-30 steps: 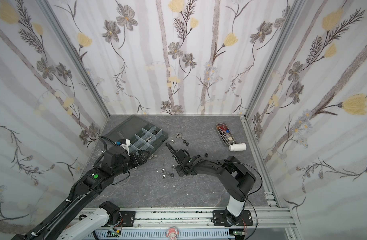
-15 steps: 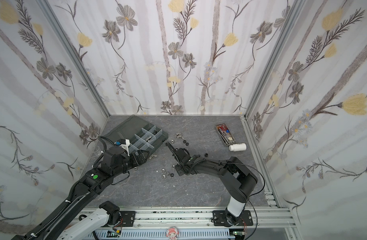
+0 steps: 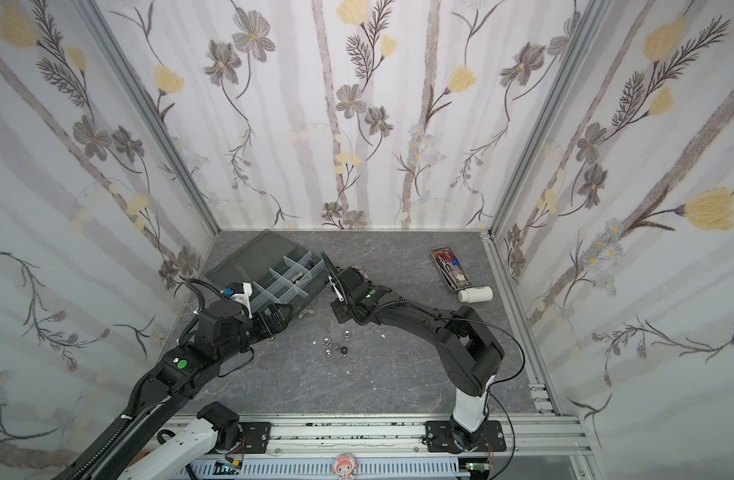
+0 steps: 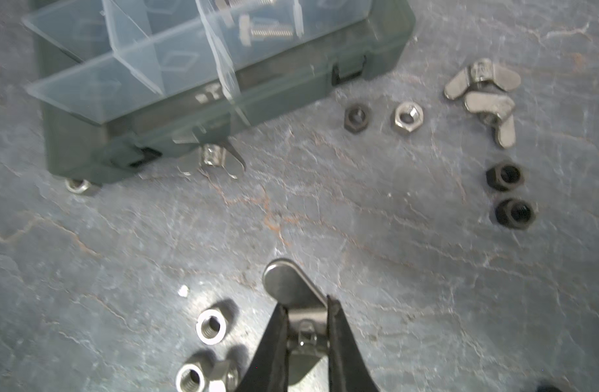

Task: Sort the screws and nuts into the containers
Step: 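Lift the wing nut and carry it over the organizer box with the right gripper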

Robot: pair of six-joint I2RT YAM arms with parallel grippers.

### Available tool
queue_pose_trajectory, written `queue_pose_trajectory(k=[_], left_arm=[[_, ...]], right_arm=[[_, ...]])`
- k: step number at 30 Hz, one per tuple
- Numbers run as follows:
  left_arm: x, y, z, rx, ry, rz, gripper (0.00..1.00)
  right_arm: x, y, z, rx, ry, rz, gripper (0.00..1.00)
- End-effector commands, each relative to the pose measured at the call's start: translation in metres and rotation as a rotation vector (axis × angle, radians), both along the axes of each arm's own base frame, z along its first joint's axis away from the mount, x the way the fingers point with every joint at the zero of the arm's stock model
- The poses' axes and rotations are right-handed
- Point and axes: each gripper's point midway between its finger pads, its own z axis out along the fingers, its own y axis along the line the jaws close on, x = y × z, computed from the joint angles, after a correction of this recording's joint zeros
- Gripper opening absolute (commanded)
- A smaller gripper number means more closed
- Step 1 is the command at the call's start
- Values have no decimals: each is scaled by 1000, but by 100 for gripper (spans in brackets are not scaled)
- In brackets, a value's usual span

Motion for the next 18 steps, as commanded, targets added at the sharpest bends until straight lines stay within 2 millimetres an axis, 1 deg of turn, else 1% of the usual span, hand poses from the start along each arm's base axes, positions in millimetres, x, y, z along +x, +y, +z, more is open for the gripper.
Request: queue_pose_trajectory(k=[1,3,4,9,12,18], left_arm=[[-4,4,-8,-3,20,22,100],[-6,6,-11,-1,29,24,100],[-7,6,-12,-1,30,25,100],[-8,8,-15,9,39,24,100],[-8,8,-17,18,44,24,100],[-8,10,-18,39,50,27,100]], right_arm=[[9,20,8,37,9,36,10],[15,34,12,62,11,51,9],[32,29,15,79,9,23,9],[55,50,17,135,19,24,9],[69,60,17,163,23,19,9],[94,73,14,212,19,-1,9]])
